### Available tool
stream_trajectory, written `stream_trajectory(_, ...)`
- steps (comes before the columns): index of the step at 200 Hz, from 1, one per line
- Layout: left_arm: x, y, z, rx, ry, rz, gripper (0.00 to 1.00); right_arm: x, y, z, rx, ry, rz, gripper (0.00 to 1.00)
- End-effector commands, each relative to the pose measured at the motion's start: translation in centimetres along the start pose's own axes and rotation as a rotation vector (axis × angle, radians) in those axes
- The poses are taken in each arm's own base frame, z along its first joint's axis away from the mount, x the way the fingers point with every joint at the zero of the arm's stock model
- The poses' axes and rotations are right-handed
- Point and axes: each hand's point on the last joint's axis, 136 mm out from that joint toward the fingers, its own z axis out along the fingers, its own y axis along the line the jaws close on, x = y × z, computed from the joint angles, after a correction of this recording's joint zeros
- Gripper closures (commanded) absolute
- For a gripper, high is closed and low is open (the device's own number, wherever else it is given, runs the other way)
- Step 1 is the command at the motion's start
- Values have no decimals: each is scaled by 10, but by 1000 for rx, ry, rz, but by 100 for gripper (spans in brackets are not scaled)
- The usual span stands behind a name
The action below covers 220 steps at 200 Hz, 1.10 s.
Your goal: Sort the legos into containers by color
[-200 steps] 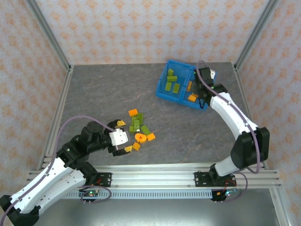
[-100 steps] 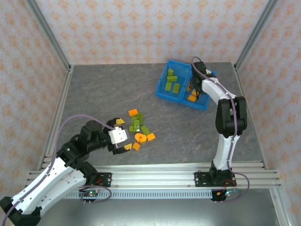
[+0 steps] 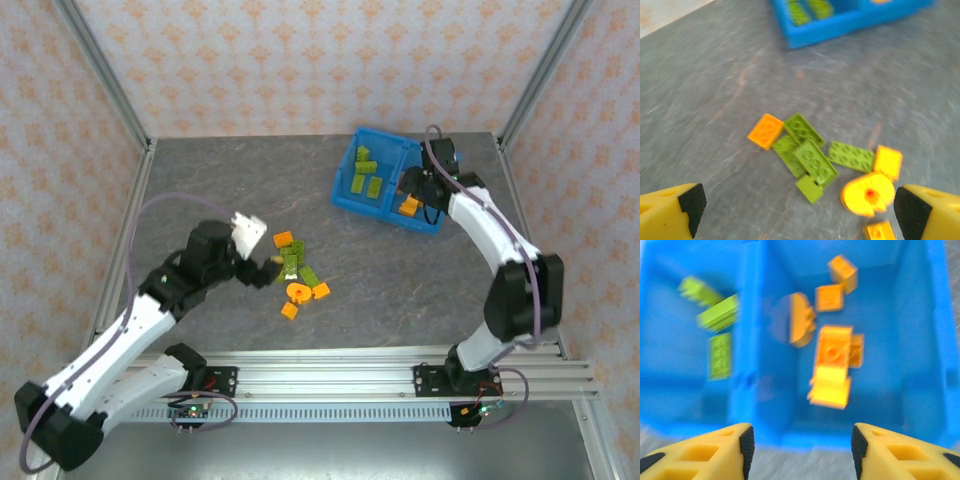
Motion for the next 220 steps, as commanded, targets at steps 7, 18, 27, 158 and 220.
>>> stream_trajectory(7,-6,56,4,-353,73,-489,0,59,65,-62,-335,127,-120,34)
stream_trajectory(18,0,54,23,-356,107,-564,0,89,84,-85,-463,213,-172,28)
stream_trajectory(27,2,52,39,-358,125,-625,0,115,100,-103,-574,294,-214,23)
stream_trajectory(158,67,55,184,-603,541,-948,3,209,113,-135,-661,576,-394,2)
stream_trajectory(220,91,51,193,-595,609,-925,20,211,109,-118,-598,596,-395,1)
